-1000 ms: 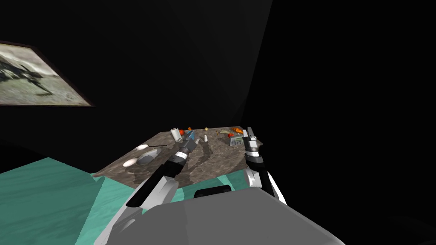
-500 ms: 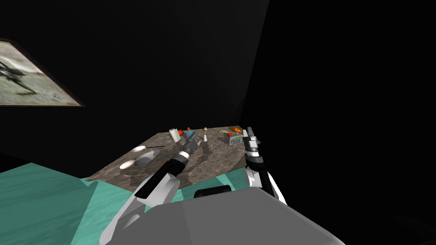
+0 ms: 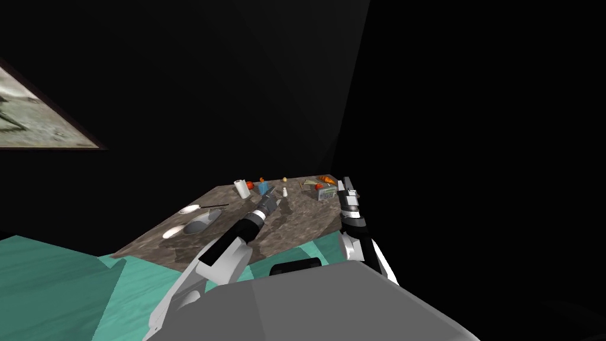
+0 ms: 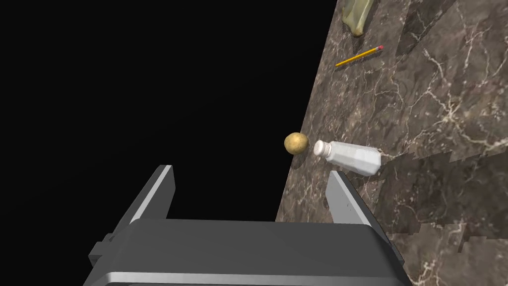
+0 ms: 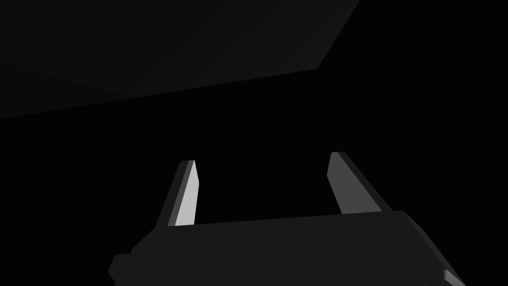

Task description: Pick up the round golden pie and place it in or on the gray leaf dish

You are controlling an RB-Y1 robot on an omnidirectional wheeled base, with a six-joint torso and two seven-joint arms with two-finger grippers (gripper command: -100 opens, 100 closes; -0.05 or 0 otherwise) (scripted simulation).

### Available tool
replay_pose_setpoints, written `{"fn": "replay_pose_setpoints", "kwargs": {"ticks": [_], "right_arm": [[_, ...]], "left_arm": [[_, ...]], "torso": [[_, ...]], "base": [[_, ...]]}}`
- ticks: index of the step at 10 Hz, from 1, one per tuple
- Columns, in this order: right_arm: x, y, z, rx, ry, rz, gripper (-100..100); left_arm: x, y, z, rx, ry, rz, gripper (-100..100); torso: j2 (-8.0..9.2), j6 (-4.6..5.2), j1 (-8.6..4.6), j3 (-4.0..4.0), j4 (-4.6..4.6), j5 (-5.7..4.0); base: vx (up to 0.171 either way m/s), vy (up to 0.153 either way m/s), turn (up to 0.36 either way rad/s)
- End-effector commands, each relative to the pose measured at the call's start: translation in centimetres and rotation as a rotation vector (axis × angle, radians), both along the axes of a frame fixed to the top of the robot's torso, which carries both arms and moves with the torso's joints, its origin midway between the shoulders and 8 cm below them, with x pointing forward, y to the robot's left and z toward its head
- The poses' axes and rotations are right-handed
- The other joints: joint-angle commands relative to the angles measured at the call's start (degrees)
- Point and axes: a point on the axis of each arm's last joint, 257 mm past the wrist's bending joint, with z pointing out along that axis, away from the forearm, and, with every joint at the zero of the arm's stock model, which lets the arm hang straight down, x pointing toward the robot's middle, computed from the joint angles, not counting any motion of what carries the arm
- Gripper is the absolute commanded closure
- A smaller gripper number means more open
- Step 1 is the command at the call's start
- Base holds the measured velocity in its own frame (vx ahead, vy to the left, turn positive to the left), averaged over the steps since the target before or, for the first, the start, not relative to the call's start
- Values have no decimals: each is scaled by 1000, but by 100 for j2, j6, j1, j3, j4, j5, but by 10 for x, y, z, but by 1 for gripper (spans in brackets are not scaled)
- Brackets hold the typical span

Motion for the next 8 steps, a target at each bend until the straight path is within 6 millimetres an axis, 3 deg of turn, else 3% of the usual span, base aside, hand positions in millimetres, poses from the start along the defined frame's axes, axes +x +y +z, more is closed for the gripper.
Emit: {"fn": "replay_pose_setpoints", "kwargs": {"ticks": [1, 8], "right_arm": [[0, 0, 0, 0, 0, 0, 0], [0, 0, 0, 0, 0, 0, 0]], "left_arm": [[0, -1, -14, 15, 50, 0, -100], [4, -2, -57, 73, 209, 1, -100]], "torso": [[0, 0, 0, 0, 0, 0], [0, -1, 5, 0, 0, 1]], "base": [[-14, 43, -50], [-15, 42, -54]]}}
